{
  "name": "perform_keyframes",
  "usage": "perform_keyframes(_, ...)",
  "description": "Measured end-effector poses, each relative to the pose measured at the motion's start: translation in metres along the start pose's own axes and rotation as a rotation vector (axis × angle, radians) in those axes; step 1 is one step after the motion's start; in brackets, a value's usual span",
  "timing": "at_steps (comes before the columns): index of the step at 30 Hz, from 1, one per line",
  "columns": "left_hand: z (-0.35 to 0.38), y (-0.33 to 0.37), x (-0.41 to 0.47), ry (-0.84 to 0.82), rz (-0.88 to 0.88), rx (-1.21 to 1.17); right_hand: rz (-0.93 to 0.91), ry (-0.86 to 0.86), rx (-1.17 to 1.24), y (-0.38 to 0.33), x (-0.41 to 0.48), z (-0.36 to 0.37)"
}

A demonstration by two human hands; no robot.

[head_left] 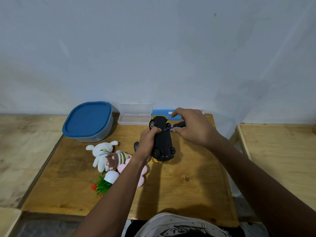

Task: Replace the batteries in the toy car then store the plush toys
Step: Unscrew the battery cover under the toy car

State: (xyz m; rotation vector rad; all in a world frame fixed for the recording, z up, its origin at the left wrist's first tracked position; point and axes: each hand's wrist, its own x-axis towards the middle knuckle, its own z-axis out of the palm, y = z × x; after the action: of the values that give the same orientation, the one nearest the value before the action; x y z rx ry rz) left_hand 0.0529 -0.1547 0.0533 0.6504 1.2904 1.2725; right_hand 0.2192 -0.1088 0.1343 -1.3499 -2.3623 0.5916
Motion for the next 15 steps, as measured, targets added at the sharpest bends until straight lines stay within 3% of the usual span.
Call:
perform_keyframes(7,0.0044,-0.0015,0.0027,0.025,-0.012,0.013,0.022,0.059,-0.115,0.0015,0.0067,0.0038)
perform_keyframes(15,0.0038,-0.0010,0.0048,0.012,-0.003,0.024,0.030,0.138,0.027,-0.0002,0.0094,0.0019)
